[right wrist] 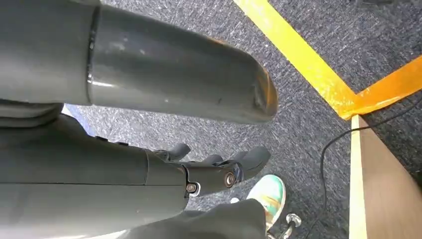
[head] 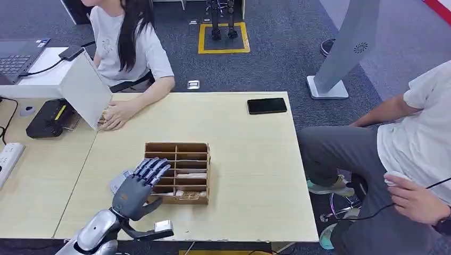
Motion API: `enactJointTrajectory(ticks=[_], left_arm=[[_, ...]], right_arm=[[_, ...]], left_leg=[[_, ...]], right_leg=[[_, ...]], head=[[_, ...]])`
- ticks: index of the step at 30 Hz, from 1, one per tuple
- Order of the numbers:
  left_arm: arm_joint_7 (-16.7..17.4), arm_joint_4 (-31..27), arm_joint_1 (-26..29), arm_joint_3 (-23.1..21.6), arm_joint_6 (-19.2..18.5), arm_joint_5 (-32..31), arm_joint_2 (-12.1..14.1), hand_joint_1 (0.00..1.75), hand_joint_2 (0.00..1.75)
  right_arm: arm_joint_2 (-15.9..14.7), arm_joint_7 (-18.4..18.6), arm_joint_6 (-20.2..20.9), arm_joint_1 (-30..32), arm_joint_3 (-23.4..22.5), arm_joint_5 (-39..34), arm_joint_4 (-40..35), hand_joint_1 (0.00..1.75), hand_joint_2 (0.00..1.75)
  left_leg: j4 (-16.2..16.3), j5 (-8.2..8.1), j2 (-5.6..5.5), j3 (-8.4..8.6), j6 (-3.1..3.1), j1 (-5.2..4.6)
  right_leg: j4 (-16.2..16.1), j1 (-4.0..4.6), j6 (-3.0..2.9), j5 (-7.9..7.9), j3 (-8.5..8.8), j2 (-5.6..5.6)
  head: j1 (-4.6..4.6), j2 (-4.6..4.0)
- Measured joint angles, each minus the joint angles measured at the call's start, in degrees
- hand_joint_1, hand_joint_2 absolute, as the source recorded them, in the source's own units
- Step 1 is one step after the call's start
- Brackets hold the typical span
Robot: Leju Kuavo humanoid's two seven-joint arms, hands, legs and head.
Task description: Pass the card to the sensor for recognition and then transmit it.
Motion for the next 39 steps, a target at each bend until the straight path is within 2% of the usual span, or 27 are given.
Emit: enactJointTrajectory(ticks=[9,15,26,39], left_arm=[[-3.19,-0.96,0.99,1.60,-0.04,4.63,-0.28,0.00,1.75],[-6.90,-4.17,2.10,2.78,-2.23,9.20,-0.37,0.00,1.75],[-8.19,-7.06,2.55,3.47,-4.07,10.12,-0.42,0.00,1.75],[-7.98,-7.19,2.18,3.47,-4.98,10.10,-1.05,0.00,1.75]], right_arm=[[0.00,-0.37,0.02,0.61,-0.13,-0.02,0.00,0.00,0.00],[0.00,-0.48,0.00,0.61,-0.26,0.04,0.02,0.00,0.00],[0.00,0.05,0.04,0.51,-0.44,0.35,0.00,0.00,0.00],[0.00,0.48,0.04,0.30,-0.46,0.79,0.00,0.00,0.00]], left_leg=[[0.00,0.00,-0.01,-0.01,0.00,0.00],[0.00,0.00,-0.01,-0.02,0.00,-0.01],[0.00,0.00,-0.02,-0.02,0.00,0.00],[0.00,0.00,-0.02,-0.02,0.00,-0.01]], right_leg=[[0.00,0.00,0.00,0.00,0.00,0.00],[0.00,0.00,0.00,0.00,0.00,0.00],[0.00,0.00,0.00,0.00,-0.01,0.00],[0.00,0.00,0.00,0.00,-0.01,0.00]], head=[[0.00,0.00],[0.00,0.00],[0.00,0.00],[-0.02,0.00]])
